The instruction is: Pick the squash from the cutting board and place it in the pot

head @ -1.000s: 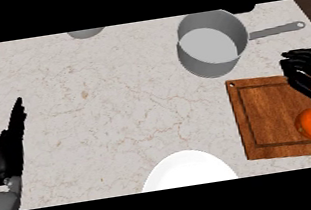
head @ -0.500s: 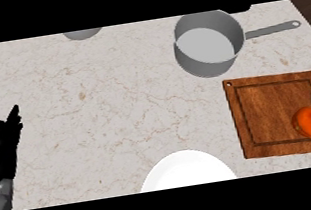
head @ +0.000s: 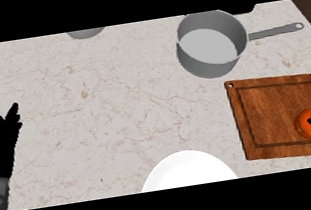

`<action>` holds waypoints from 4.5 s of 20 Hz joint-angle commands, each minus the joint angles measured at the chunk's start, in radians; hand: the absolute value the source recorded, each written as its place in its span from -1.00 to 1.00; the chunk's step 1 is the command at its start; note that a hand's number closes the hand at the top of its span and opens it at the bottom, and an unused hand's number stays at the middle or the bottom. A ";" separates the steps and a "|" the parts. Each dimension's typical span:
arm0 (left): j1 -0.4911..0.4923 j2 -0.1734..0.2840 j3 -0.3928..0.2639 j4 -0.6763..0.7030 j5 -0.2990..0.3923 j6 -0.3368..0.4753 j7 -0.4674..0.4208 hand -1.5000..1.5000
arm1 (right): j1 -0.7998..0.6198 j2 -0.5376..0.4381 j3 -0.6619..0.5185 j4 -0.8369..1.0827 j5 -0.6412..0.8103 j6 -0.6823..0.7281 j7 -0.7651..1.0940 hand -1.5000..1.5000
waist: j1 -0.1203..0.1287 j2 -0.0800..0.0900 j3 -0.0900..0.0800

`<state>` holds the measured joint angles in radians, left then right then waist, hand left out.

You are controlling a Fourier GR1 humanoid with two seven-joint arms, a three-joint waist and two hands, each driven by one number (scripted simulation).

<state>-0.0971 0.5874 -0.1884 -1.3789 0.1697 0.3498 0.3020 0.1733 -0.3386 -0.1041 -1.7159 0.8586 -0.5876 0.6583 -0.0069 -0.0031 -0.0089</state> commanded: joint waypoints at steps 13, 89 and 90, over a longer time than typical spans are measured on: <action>-0.044 -0.023 0.012 0.004 -0.016 -0.010 0.043 0.00 | -0.226 0.046 0.146 -0.295 -0.031 0.843 0.769 -1.00 | 0.013 0.003 0.006; -0.020 -0.227 0.252 -0.068 -0.274 -0.237 0.084 0.00 | -0.352 -0.338 -0.044 0.394 -0.047 0.886 -0.589 1.00 | 0.041 0.022 0.019; -0.028 -0.230 0.251 -0.071 -0.273 -0.236 0.082 0.00 | -0.366 -0.378 -0.059 0.425 -0.048 0.869 -0.655 1.00 | 0.046 0.025 0.020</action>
<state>-0.1089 0.3619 0.0655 -1.4504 -0.1017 0.1112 0.3832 -0.1604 -0.5768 -0.1487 -1.3439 0.8553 0.2557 0.2538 0.0358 0.0156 0.0082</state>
